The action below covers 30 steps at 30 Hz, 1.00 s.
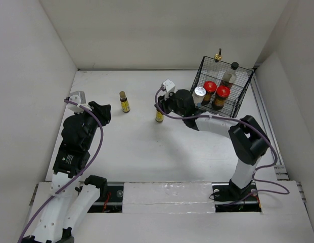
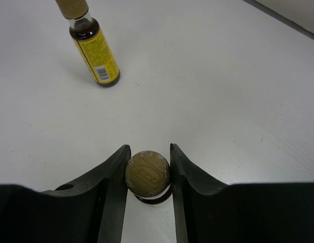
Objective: Organize the condiment bottles
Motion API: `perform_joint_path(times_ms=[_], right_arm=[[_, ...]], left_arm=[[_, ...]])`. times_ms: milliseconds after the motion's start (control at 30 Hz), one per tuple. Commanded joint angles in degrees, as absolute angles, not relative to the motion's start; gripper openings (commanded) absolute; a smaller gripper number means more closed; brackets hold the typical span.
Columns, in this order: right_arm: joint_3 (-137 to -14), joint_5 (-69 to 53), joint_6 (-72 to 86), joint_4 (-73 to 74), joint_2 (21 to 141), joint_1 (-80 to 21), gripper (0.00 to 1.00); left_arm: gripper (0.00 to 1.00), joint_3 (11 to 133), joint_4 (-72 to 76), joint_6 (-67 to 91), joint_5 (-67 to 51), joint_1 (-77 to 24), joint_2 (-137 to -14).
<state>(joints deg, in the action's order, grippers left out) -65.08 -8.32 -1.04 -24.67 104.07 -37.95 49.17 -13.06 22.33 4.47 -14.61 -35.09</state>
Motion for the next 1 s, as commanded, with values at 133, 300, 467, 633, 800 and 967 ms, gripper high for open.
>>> perform_joint_path(times_ms=[133,300,467,633,800,967], right_arm=[[-60.6,-4.2,-1.1,-29.9,78.6,-35.3,0.23],[-58.0,3.7,-1.8,-22.2,67.3,-28.7,0.21],[-54.8,4.3,0.8,-20.1,61.6,-19.1,0.2],[-54.1,4.8,1.9,-18.1,59.6,-13.5,0.2],[-53.5,3.4,2.5,-18.1,62.8,-10.1,0.2],[-53.5,3.4,3.0,-18.1,68.3,-10.1,0.2]], left_arm=[[0.31,48.8,-10.7,21.4,3.6,-14.4,-34.7],[0.31,48.8,-10.2,21.4,3.6,-14.4,-34.7],[0.31,48.8,-10.2,21.4,2.5,-14.4,-34.7],[0.31,48.8,-10.2,21.4,2.5,-14.4,-34.7],[0.31,48.8,-10.2,21.4,2.5,-14.4,-34.2],[0.31,48.8,-10.2,21.4,2.5,-14.4,-34.2]])
